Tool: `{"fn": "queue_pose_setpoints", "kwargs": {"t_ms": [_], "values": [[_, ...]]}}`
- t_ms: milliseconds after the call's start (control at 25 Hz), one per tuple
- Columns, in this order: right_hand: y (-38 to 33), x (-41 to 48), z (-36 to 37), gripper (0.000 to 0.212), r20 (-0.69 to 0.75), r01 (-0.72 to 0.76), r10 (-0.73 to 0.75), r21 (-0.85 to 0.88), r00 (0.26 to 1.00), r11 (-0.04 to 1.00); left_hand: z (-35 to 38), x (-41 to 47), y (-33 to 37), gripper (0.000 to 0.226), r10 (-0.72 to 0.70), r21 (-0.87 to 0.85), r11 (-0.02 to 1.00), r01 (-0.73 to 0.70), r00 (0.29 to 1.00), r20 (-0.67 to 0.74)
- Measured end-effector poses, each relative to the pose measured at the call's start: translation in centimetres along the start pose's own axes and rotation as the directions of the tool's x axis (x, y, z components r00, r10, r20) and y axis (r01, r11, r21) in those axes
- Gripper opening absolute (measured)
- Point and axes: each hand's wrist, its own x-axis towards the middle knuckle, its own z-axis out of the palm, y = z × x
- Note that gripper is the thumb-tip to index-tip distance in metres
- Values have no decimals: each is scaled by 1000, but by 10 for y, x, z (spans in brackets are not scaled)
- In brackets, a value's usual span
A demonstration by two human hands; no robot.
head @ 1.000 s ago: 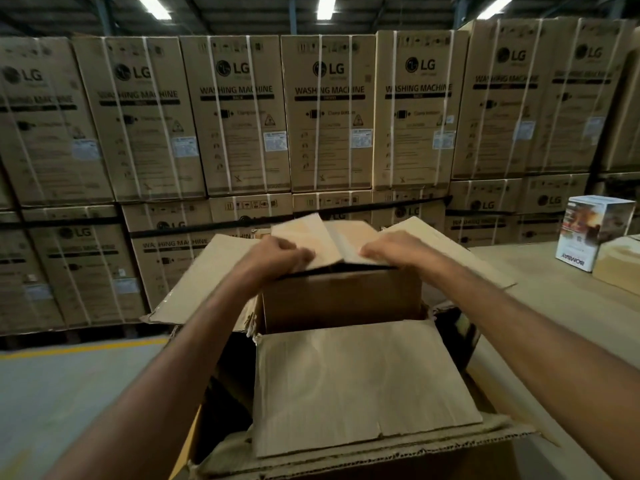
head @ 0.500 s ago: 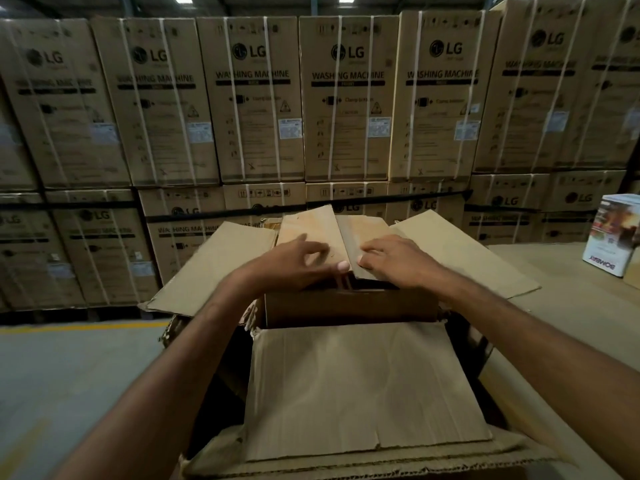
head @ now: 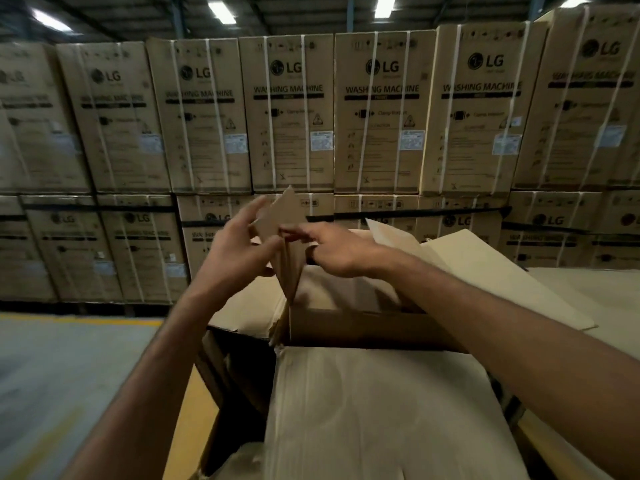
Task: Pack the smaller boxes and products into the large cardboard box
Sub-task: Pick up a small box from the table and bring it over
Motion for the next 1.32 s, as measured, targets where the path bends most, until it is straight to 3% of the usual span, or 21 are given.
{"fn": "queue_pose_setpoints", "kwargs": {"t_ms": [80, 160, 200, 280, 360, 400, 440, 560, 640, 760, 920, 1040, 1080, 1120, 1200, 1320], "values": [[-11, 11, 22, 62, 129, 20, -5, -119, 992, 993, -15, -5, -22, 31, -148, 33, 987, 158, 966, -210], [-16, 15, 43, 60, 169, 45, 5, -293, 986, 955, -25, -13, -48, 12, -299, 199, 923, 329, 940, -167], [-18, 16, 51, 58, 173, 59, 2, -346, 985, 937, -28, -16, -60, 14, -344, 305, 882, 360, 933, -107], [-21, 12, 56, 53, 167, 47, 13, -347, 986, 937, -29, -18, -65, 24, -350, 479, 816, 323, 936, -35], [-22, 3, 47, 48, 116, -2, 44, -338, 992, 941, -22, -13, -50, 26, -285, 737, 649, 189, 958, 5], [-21, -4, 38, 44, 72, -25, 57, -388, 996, 921, -15, -9, -39, 28, -235, 831, 546, 104, 971, 33], [-18, -12, 27, 38, 16, -51, 67, -482, 998, 875, -6, -3, -27, 30, -183, 849, 528, 24, 979, 86], [-6, -47, -13, 19, -128, -200, 156, -714, 979, 671, 45, 9, 11, 29, -86, 609, 770, -191, 914, 396], [3, -70, -36, 18, -226, -290, 181, -741, 957, 605, 96, 12, 31, 34, -24, 479, 819, -316, 815, 580], [17, -98, -69, 28, -396, -416, 163, -721, 903, 555, 168, 9, 53, 42, 75, 325, 851, -413, 707, 703], [65, -143, -105, 29, -525, -599, 293, -667, 800, 442, 224, -5, 64, 39, 274, 247, 780, -575, 669, 691], [109, -170, -93, 22, -379, -646, 541, -594, 751, 480, 242, -22, 57, 32, 277, 301, 628, -718, 567, 776], [118, -175, -88, 21, -338, -651, 579, -570, 742, 502, 245, -26, 57, 30, 257, 301, 627, -719, 556, 790], [123, -174, -86, 22, -333, -650, 579, -562, 744, 511, 242, -27, 58, 28, 254, 284, 672, -684, 573, 780], [127, -162, -86, 28, -370, -615, 495, -555, 786, 560, 225, -14, 62, 29, 233, 276, 788, -551, 680, 695], [123, -129, -80, 37, -267, -470, 394, -363, 879, 804, 187, 26, 45, 30, 94, 508, 752, -421, 831, 549]]}}
